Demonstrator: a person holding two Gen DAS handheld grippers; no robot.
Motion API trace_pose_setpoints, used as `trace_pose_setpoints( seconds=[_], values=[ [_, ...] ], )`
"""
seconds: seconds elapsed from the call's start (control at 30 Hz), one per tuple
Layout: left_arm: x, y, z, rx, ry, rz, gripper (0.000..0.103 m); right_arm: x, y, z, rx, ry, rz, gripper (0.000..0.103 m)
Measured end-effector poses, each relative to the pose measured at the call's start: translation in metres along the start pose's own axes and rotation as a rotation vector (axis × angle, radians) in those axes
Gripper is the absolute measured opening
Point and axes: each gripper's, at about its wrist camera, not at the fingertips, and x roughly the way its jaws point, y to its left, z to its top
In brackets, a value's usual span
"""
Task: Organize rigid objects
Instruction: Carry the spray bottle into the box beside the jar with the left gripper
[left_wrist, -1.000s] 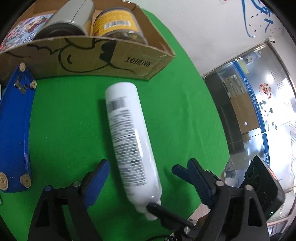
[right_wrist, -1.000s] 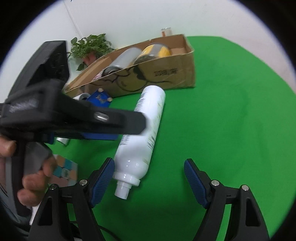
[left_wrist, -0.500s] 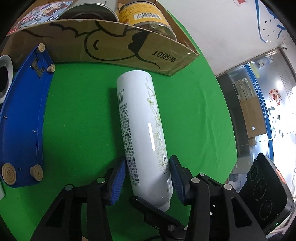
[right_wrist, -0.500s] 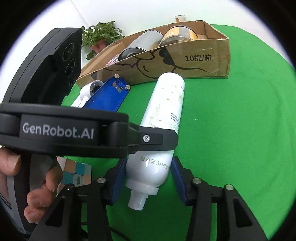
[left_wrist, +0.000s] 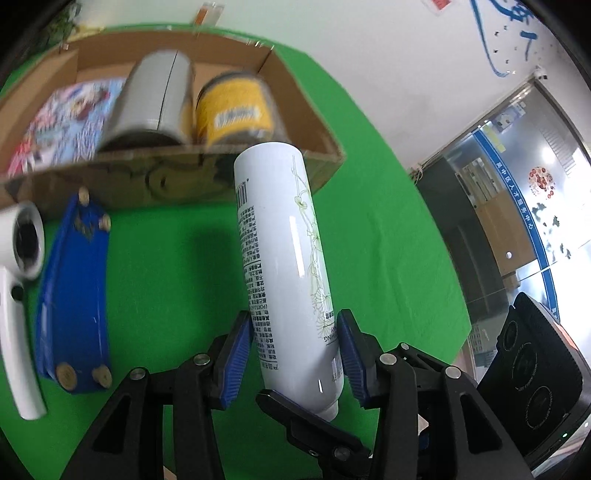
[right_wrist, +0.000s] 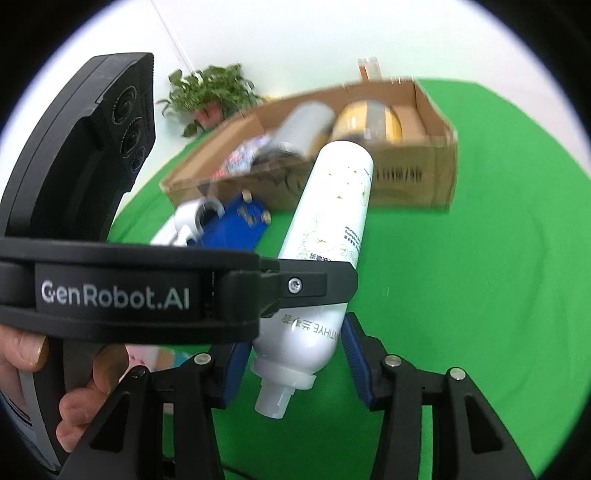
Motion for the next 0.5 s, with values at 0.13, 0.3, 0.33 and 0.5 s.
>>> trace_pose_setpoints(
  seconds=[0.13,0.3,0.33,0.5],
  values=[
    [-0.023,-0.013,0.018,0.032,-0.062,-0.008,0.043,-0.014,0.003,0.026,-0.040,-0.057,-0.012,0.047],
    [-0.045,-0.027,0.049,0.074,-0.131,-0.006,0.043,-0.019,0.004,0.061,-0.093,-0.098,-0.028,0.047],
    [-0.049,-0.029,0.058,0.076,-0.141,-0.010,0.043,-0.021,0.004,0.069,-0.104,-0.106,-0.033,0.047],
    [-0.057,-0.029,0.114,0.078,-0.139,-0.034,0.044,-0.017,-0.006,0.112,-0.125,-0.112,-0.042,0.047]
  ],
)
